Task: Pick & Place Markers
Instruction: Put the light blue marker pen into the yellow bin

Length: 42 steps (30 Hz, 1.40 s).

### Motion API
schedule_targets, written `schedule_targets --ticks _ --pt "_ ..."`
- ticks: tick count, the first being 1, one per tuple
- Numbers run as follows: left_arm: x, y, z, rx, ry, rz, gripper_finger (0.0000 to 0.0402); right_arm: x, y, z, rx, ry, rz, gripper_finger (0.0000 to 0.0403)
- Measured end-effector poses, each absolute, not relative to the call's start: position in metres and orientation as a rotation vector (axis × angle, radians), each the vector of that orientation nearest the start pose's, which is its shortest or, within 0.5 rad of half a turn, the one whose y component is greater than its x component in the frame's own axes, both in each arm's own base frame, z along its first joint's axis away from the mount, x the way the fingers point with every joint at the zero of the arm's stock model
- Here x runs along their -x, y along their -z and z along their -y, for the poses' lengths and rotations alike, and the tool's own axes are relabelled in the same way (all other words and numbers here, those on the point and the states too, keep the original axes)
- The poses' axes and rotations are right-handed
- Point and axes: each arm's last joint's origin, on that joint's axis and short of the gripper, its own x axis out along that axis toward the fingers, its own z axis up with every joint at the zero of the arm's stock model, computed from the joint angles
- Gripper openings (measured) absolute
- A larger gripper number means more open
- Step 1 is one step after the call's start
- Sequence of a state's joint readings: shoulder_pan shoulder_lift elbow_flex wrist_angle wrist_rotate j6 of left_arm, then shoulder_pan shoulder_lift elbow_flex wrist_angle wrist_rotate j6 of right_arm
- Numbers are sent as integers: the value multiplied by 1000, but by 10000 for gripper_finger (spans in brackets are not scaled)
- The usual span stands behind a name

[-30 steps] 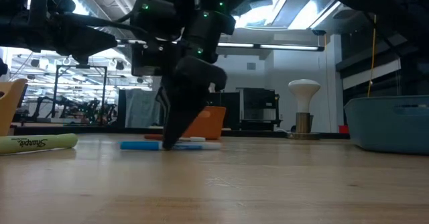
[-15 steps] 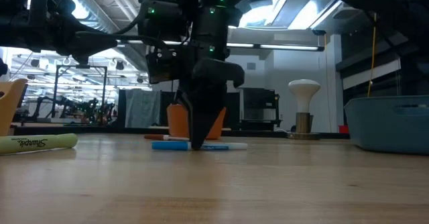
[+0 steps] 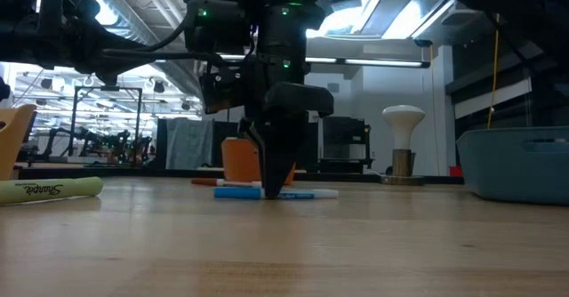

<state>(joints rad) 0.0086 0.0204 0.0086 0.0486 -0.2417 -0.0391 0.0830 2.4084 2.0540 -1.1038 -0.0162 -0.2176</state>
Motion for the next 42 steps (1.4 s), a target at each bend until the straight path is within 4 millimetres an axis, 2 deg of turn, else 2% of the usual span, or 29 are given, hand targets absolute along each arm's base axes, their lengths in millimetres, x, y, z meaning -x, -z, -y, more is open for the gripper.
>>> schedule_targets --ticks 11,14,21,25,29,36,42 --pt "-97 -170 -8 43 -250 42 92 -478 -155 -40 217 -197 -1430 68" --pt "-97 -170 -8 43 -250 42 93 -478 -155 -41 204 -143 -1432 82" --pt "-97 -170 -8 43 -250 42 89 -478 -155 -40 197 -135 -1430 130" --pt "-97 -170 -8 43 -250 42 88 -478 -155 -41 193 -130 -1429 138" --pt "-97 -170 -8 43 -249 42 89 -478 -155 -43 188 -127 -1427 115" --pt "-97 -170 -8 43 -250 42 92 -479 -155 -46 186 -126 -1419 30" --pt "-97 -170 -8 43 -250 42 89 -479 -156 -47 151 -125 -1417 31"
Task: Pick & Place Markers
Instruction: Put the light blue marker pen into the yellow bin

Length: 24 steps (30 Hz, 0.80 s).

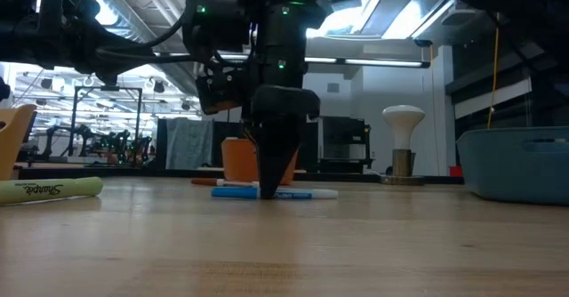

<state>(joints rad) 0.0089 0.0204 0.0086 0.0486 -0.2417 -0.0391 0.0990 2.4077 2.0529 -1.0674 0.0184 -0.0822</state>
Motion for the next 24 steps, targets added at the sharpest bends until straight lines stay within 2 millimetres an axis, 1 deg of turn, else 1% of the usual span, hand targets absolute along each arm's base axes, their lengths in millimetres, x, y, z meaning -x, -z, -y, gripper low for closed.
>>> schedule_targets --ticks 3,7,9,11,15,18,21,24 --pt "-97 -170 -8 43 -250 42 88 -479 -159 -47 138 -135 -1411 43" --pt "-97 -170 -8 28 -250 40 88 -485 -175 -48 139 -132 -1383 39" --pt "-97 -170 -8 28 -250 40 90 -488 -187 -48 138 -133 -1350 32" --pt "-97 -170 -8 27 -250 40 92 -491 -205 -49 129 -143 -1308 29" --pt "-97 -170 -8 27 -250 40 92 -493 -231 -51 107 -159 -1243 41" --pt "-97 -170 -8 27 -250 40 90 -491 -243 -52 101 -171 -1201 47" --pt "-97 -170 -8 27 -250 41 89 -489 -251 -54 100 -177 -1191 43" --pt "-97 -170 -8 27 -250 41 89 -488 -254 -54 96 -176 -1184 37"
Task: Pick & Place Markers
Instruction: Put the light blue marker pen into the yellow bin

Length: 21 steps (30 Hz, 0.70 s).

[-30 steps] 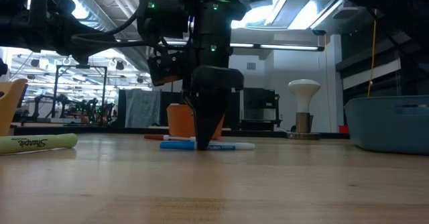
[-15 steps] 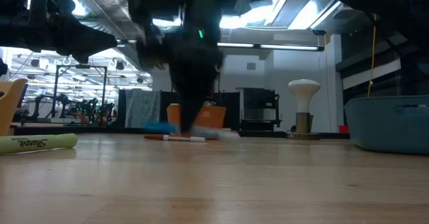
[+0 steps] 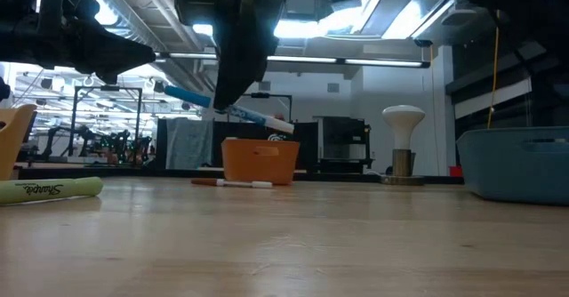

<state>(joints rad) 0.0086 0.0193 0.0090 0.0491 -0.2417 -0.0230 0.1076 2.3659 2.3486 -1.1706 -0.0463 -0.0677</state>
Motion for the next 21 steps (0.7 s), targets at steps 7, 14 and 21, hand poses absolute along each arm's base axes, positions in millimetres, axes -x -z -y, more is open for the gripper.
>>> schedule_targets --ticks 7,14,21 --pt "-97 -175 -8 109 -243 108 88 -487 -256 -54 84 -167 -1180 45" --pt "-97 -174 -6 148 -194 98 91 -495 -260 -53 124 -103 -1087 39" --pt "-98 -174 -3 79 -97 82 91 -509 -268 -37 88 27 -936 46"
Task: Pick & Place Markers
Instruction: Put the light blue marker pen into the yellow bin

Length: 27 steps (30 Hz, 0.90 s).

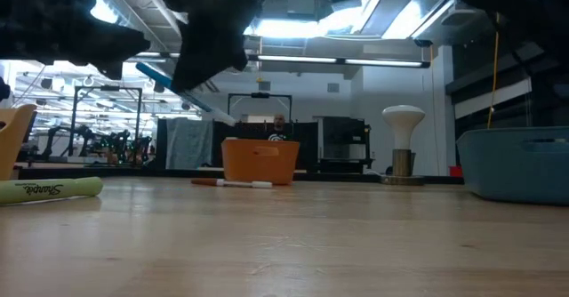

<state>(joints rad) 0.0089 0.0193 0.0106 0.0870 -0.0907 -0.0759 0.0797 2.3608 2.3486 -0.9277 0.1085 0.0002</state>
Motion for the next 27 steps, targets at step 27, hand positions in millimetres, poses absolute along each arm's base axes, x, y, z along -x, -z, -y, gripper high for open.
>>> schedule_targets --ticks 27 --pt "-99 -187 0 61 20 -160 221 -526 -284 -17 74 29 -708 46"
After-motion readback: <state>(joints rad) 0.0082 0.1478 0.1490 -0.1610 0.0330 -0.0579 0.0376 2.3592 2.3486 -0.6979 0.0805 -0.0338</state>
